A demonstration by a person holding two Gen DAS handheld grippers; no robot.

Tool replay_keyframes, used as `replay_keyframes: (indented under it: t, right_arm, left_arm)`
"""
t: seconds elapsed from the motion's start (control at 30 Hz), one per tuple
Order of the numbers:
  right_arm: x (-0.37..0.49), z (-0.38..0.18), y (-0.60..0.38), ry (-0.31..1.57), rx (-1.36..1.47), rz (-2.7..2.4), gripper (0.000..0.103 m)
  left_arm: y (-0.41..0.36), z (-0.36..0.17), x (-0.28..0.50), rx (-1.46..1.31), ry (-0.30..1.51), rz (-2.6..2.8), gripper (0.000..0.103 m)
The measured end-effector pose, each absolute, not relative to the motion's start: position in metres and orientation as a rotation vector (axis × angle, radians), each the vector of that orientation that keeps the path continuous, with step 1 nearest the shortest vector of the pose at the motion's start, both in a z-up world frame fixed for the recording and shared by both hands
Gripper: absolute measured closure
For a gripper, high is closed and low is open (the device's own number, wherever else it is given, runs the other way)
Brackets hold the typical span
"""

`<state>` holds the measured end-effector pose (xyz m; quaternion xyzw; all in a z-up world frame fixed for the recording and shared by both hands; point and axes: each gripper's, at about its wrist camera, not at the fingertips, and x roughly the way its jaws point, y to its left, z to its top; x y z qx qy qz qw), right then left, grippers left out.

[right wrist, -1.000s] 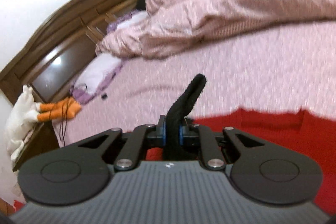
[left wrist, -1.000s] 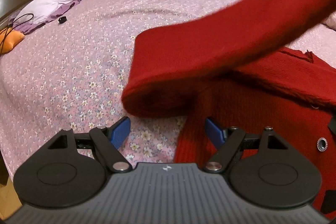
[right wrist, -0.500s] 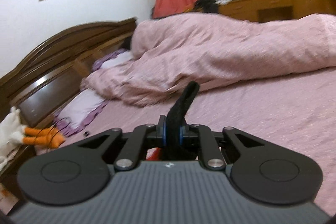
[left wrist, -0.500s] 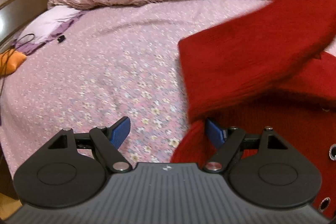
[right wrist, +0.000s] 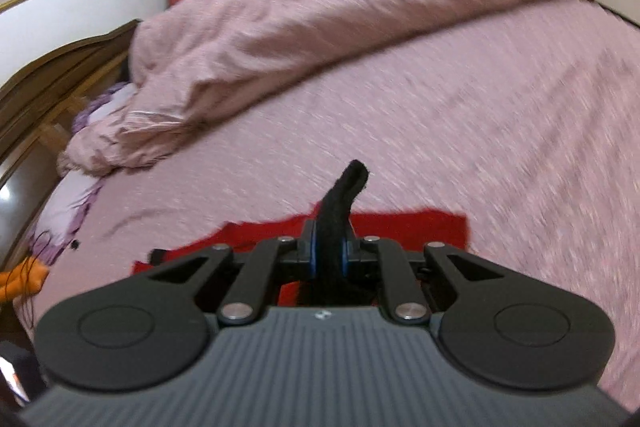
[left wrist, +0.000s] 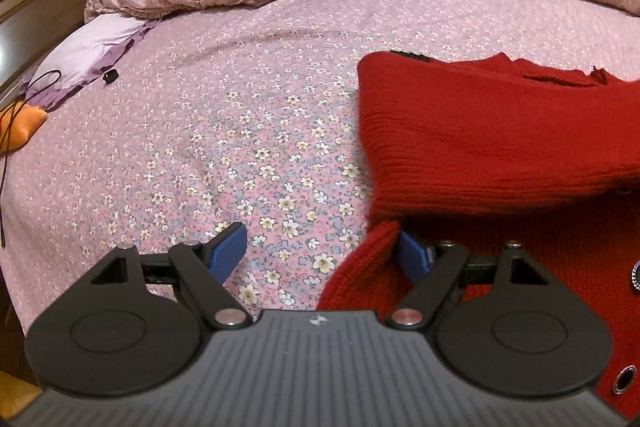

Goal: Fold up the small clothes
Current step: 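Lift the cuff with the right gripper and reposition it across the body, then lay the cuff down flat and open the right gripper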

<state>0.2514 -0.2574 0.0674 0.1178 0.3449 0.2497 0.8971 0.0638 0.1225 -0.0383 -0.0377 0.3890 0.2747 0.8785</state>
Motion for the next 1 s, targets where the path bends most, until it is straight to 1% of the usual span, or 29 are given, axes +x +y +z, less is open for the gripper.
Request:
replay_keyframes:
  t: [0.1,0.2,0.3,0.43,0.5,0.57,0.73,0.87,1.0]
  right_arm:
    - [0.25,0.054,-0.268,0.732,0.274,0.491,0.089]
    - [0.246,0.053,-0.275,0.703,0.28,0.487,0.089]
    - [0.243,0.047,-0.277,0.674,0.234,0.458,0.089]
    - [0.247,0.015,-0.269,0.729,0.125,0.405,0.089]
    - [0.248,-0.005,-0.266,0.766,0.076,0.38,0.085]
    - [0.245,-0.012,-0.267,0.739,0.068,0.375,0.082]
    - [0.237,0.001,-0.267,0.739,0.034,0.357,0.073]
    - [0.22,0.019,-0.273,0.72,0.02,0.337,0.073]
    - [0.201,0.033,-0.281,0.672,0.055,0.375,0.073]
  left_arm:
    - [0.12,-0.039,0.065,-0.066,0.815,0.569,0.02]
    - [0.118,-0.039,0.065,-0.054,0.818,0.565,0.019]
    - [0.116,-0.037,0.063,-0.057,0.825,0.56,0.019]
    - [0.113,-0.03,0.057,-0.056,0.84,0.534,0.019]
    - [0.11,-0.024,0.051,-0.055,0.837,0.515,0.019]
    - [0.108,-0.016,0.045,-0.056,0.824,0.499,0.019]
    - [0.103,0.006,0.047,-0.052,0.792,0.462,0.019]
    - [0.1,0.016,0.061,-0.075,0.763,0.401,0.019]
    - [0.092,0.014,0.084,-0.057,0.743,0.378,0.019]
